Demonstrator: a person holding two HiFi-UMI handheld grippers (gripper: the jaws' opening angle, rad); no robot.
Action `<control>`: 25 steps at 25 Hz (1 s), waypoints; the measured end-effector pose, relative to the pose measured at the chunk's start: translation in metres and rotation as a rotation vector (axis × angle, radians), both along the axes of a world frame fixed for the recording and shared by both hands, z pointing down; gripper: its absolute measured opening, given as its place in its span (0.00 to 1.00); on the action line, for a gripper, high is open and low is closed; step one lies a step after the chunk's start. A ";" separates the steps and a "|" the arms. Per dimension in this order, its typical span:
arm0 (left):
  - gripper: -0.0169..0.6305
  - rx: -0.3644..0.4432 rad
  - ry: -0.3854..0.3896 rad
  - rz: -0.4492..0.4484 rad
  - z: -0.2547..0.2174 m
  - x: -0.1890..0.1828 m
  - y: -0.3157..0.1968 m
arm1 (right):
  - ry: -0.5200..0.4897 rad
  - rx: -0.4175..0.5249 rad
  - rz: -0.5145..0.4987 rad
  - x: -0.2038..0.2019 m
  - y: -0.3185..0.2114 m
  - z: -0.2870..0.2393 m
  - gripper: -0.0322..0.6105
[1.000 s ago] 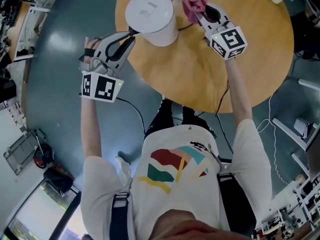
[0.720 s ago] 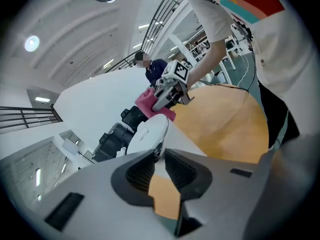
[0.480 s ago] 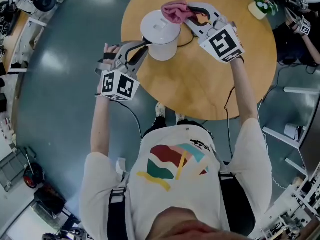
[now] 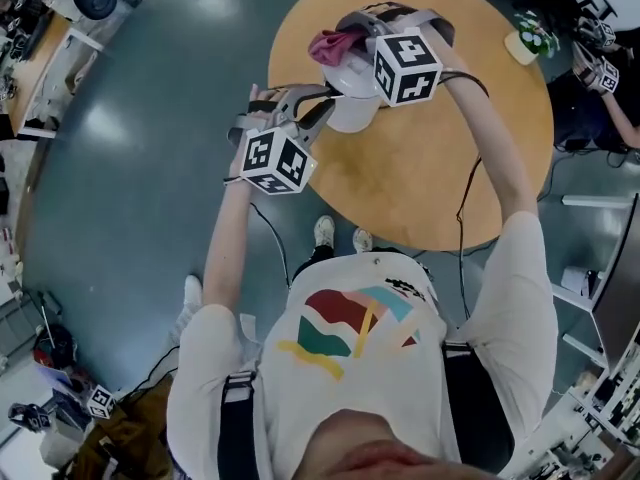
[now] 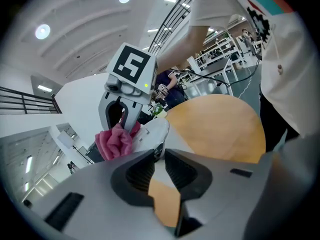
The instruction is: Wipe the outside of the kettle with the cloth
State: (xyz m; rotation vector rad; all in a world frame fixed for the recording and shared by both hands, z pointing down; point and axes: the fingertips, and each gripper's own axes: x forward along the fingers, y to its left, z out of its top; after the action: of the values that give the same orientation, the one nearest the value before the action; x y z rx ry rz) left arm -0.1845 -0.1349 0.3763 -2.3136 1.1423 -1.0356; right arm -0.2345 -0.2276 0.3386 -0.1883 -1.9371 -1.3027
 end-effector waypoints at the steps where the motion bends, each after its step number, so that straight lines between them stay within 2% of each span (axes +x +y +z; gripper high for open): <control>1: 0.19 0.000 0.002 0.001 0.001 0.000 -0.001 | 0.028 0.019 -0.008 -0.001 0.000 0.004 0.12; 6: 0.19 -0.001 0.005 0.009 -0.001 -0.008 0.005 | 0.097 0.056 -0.018 -0.007 0.009 0.009 0.12; 10: 0.19 0.000 0.015 0.010 0.000 -0.010 0.010 | 0.146 0.068 -0.028 0.007 0.028 0.016 0.12; 18: 0.19 -0.008 0.003 0.000 -0.003 -0.011 0.009 | 0.149 0.082 -0.029 0.059 0.072 0.022 0.12; 25: 0.19 -0.006 0.012 0.003 -0.001 -0.006 0.005 | 0.121 0.059 0.008 0.088 0.083 0.027 0.12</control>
State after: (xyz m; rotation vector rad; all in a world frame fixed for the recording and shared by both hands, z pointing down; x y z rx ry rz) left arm -0.1906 -0.1301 0.3754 -2.3290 1.1412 -1.0269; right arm -0.1462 -0.1443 0.3655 -0.2247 -1.7938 -1.3112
